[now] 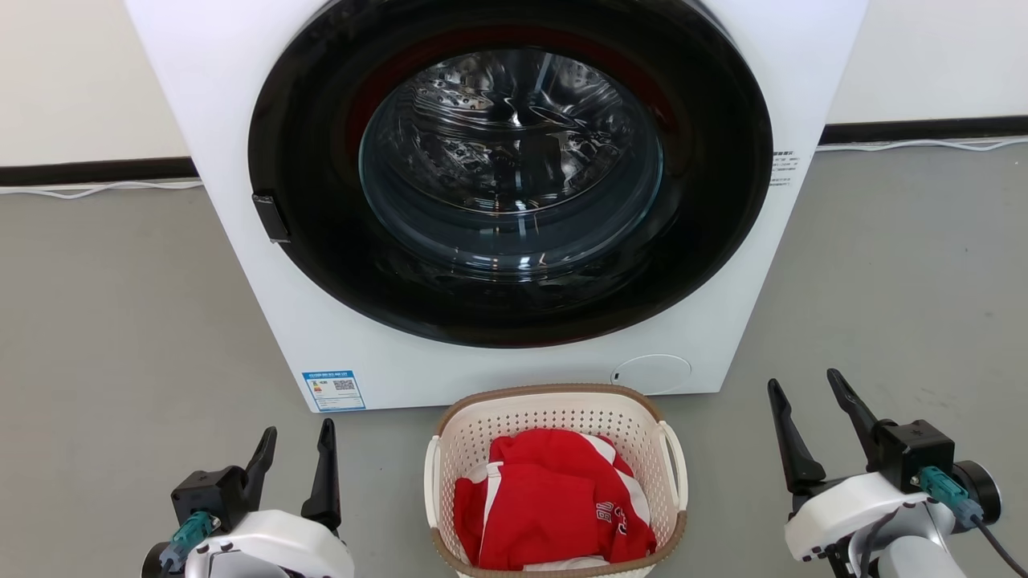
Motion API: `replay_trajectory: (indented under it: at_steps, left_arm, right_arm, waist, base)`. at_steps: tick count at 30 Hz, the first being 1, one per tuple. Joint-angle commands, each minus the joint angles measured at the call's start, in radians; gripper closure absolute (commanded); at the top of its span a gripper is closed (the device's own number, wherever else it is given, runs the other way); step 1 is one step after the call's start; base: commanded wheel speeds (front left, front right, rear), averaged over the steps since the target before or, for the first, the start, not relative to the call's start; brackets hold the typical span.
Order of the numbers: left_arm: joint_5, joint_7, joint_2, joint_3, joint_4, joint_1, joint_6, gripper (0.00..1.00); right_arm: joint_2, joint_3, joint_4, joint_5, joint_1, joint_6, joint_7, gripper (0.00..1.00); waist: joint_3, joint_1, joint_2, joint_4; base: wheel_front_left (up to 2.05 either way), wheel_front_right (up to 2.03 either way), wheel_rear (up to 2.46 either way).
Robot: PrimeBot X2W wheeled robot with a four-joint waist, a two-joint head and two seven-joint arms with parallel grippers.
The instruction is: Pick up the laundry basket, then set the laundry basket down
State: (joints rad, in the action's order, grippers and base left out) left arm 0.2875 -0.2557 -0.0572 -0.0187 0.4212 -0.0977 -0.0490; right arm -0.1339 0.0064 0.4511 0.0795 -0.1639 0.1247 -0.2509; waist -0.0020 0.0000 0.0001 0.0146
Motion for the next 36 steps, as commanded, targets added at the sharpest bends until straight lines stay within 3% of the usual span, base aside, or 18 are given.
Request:
replay_trajectory:
  at_steps: [1, 7, 8, 15, 19, 24, 36]
  left_arm:
    - [-0.010, -0.006, -0.006, 0.033, -0.028, -0.019, -0.003, 0.00]
    - [-0.004, -0.006, -0.003, 0.030, -0.019, -0.016, -0.010, 0.00]
    - [0.002, 0.000, 0.004, 0.001, 0.004, 0.002, -0.008, 1.00]
    - [0.028, 0.011, 0.019, 0.006, 0.060, 0.036, -0.009, 1.00]
    - [0.070, 0.023, 0.018, 0.011, 0.051, 0.035, -0.012, 1.00]
    - [0.134, 0.039, 0.018, 0.016, 0.039, 0.034, -0.015, 1.00]
    - [0.261, 0.073, 0.016, 0.027, 0.015, 0.030, -0.022, 1.00]
  right_arm:
    - [-0.002, 0.019, -0.031, -0.008, -0.004, 0.006, -0.011, 0.00]
    - [0.001, 0.022, -0.032, -0.011, -0.002, 0.006, -0.011, 0.00]
    - [0.006, 0.000, -0.003, -0.002, 0.000, 0.000, 0.000, 1.00]
    - [0.028, -0.005, 0.049, 0.028, 0.036, -0.001, 0.015, 1.00]
    - [0.030, -0.010, 0.040, 0.078, 0.037, -0.001, 0.028, 1.00]
    - [0.033, -0.013, 0.026, 0.152, 0.040, 0.000, 0.043, 1.00]
    - [0.038, -0.022, -0.001, 0.299, 0.043, 0.000, 0.075, 1.00]
  waist:
    - [-0.002, 0.0000, -0.0001, 0.001]
    - [-0.005, 0.0000, -0.0001, 0.003]
    - [-0.005, 0.0000, -0.0001, 0.003]
    - [-0.005, 0.0001, -0.0001, 0.003]
    - [-0.007, 0.0022, -0.0001, 0.002]
    - [-0.004, 0.0001, -0.0001, 0.001]
    - [-0.003, 0.0000, -0.0001, 0.000]
  base:
    - [0.00, 0.00, 0.00]
    - [0.00, 0.00, 0.00]
    - [0.00, 0.00, 0.00]
    - [0.00, 0.00, 0.00]
    - [0.00, 0.00, 0.00]
    - [0.00, 0.00, 0.00]
    - [0.00, 0.00, 0.00]
